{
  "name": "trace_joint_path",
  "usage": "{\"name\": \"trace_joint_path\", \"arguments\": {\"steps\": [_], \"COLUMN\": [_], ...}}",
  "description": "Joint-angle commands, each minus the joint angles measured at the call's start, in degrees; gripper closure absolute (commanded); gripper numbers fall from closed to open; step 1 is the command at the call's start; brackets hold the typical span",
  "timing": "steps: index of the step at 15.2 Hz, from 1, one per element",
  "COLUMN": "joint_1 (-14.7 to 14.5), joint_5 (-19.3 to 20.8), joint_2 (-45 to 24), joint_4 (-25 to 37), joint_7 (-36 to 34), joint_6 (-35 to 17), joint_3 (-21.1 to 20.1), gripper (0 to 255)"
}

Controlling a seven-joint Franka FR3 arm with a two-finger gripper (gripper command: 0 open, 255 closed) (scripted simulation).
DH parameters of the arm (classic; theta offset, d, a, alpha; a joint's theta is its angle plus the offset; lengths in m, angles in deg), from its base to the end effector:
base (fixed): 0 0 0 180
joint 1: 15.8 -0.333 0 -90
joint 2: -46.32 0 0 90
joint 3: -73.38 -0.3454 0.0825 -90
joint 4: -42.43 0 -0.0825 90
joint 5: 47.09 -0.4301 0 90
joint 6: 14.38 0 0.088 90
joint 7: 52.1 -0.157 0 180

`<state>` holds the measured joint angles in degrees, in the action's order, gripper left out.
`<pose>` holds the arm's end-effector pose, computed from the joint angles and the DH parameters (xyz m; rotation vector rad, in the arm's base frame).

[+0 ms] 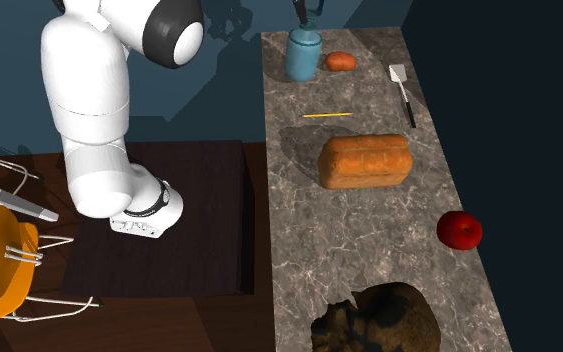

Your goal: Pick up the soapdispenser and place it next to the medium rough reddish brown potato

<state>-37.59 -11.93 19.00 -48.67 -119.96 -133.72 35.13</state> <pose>0.4668 0.5851 0.3797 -3.1035 -0.0935 -0.4673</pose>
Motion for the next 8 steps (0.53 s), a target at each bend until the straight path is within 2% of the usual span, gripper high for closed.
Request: {"name": "trace_joint_path", "arguments": {"steps": [1, 8], "joint_1": [-0.11, -0.17], "joint_5": [0.60, 0.95], "joint_2": [-0.44, -0.74], "joint_4": [-0.86, -1.28], "joint_7": [-0.68, -1.03], "joint_6": [-1.19, -1.82], "joint_3": [0.28, 0.47], "gripper": [255, 255]}}
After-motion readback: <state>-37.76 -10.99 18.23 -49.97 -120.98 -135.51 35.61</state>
